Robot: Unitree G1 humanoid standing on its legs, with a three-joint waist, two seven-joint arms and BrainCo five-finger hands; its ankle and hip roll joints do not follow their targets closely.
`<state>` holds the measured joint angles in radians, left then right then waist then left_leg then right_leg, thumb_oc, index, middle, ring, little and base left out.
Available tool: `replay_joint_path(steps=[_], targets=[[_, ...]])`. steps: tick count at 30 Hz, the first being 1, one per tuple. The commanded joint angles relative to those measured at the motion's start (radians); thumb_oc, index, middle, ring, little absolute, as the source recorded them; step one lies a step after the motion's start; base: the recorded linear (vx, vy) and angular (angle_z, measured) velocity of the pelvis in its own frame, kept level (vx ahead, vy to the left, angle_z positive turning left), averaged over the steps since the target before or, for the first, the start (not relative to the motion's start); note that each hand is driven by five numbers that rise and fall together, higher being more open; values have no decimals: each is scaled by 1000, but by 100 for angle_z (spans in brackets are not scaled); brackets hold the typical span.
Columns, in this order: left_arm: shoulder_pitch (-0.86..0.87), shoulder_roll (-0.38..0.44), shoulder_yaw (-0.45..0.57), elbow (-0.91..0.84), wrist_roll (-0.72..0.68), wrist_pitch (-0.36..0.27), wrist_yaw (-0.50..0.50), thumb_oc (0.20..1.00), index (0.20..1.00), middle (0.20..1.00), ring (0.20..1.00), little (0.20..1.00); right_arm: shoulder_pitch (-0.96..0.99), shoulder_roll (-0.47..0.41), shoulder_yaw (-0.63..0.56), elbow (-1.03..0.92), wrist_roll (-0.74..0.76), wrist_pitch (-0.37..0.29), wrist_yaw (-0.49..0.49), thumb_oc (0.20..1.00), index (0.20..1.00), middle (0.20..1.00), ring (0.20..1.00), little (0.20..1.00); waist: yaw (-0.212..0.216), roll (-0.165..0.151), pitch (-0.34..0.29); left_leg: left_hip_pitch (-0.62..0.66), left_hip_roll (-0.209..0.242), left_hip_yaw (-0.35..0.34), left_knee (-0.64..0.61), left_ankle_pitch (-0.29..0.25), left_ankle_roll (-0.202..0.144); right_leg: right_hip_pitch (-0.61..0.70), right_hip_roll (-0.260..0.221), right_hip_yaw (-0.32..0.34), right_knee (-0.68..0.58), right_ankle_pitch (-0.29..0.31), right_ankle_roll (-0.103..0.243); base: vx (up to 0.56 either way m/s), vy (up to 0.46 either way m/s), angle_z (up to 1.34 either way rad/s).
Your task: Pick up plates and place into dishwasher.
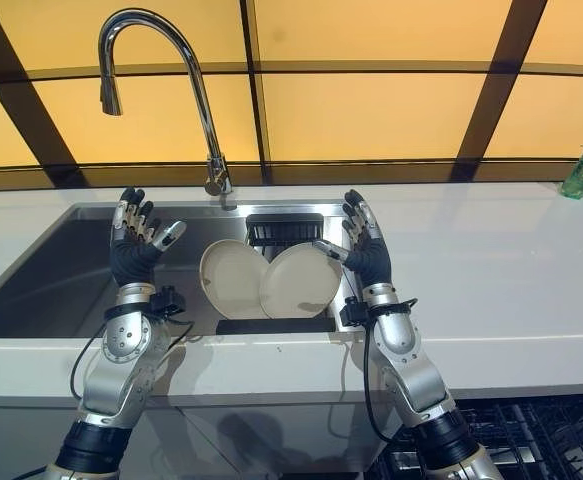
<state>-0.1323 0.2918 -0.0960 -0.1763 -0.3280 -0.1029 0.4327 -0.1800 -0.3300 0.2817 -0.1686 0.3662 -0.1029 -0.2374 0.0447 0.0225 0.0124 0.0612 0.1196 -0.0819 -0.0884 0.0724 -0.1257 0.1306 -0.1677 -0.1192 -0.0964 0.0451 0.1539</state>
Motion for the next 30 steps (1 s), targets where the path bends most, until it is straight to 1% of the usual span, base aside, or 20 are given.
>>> replay_joint_path(steps=[1,8,14,22,26,27,28,30], targets=[[-70,36,18,-24,6,-21,-18,1000,1000,1000,1000,1000,-79,8,-69,-51,3,-53,0,1000,1000,1000,1000,1000,20,-28,-13,23,-71,1,1,-33,92,-9,48,7,9,7,-82,0,0,0],[-57,51,29,-46,11,-39,-32,1000,1000,1000,1000,1000,-68,1,-76,-53,6,-66,0,1000,1000,1000,1000,1000,17,-26,-10,22,-70,6,1,-33,93,-15,51,15,9,9,-82,0,0,0],[-75,62,30,-43,40,-41,-35,1000,1000,1000,1000,1000,-82,2,-66,-48,12,-69,1,1000,1000,1000,1000,1000,12,-26,-8,27,-65,13,1,-33,89,-14,57,22,9,8,-84,-3,-37,-1],[-100,83,28,-36,78,-37,-32,1000,1000,1000,1000,1000,-93,0,-54,-48,16,-67,1,1000,1000,1000,1000,1000,1,-25,-13,28,-52,16,1,-29,80,-17,79,43,9,4,-95,-2,-78,-5],[-106,94,30,-12,77,23,-39,1000,1000,1000,1000,1000,-95,-8,-54,-53,18,-62,11,1000,1000,1000,1000,1000,-2,-26,-12,30,-41,14,6,-16,66,-18,104,63,9,1,-108,8,-103,-9],[-103,92,31,-3,68,47,-39,1000,1000,1000,1000,1000,-96,-10,-54,-57,18,-56,12,1000,1000,1000,1000,1000,-2,-27,-10,27,-38,13,20,-15,60,-18,107,67,9,2,-112,6,-95,-1],[-101,91,32,5,56,66,-41,1000,1000,1000,1000,1000,-97,-13,-54,-60,19,-51,13,1000,1000,1000,1000,1000,-1,-30,-7,21,-39,13,42,-18,56,-17,109,69,9,4,-115,1,-89,-2],[-91,85,36,25,25,89,-46,1000,1000,1000,1000,1000,-94,-23,-58,-67,19,-45,17,1000,1000,1000,1000,1000,-1,-41,5,-15,-53,11,141,-37,50,-19,106,74,9,14,-122,8,-75,-4]])
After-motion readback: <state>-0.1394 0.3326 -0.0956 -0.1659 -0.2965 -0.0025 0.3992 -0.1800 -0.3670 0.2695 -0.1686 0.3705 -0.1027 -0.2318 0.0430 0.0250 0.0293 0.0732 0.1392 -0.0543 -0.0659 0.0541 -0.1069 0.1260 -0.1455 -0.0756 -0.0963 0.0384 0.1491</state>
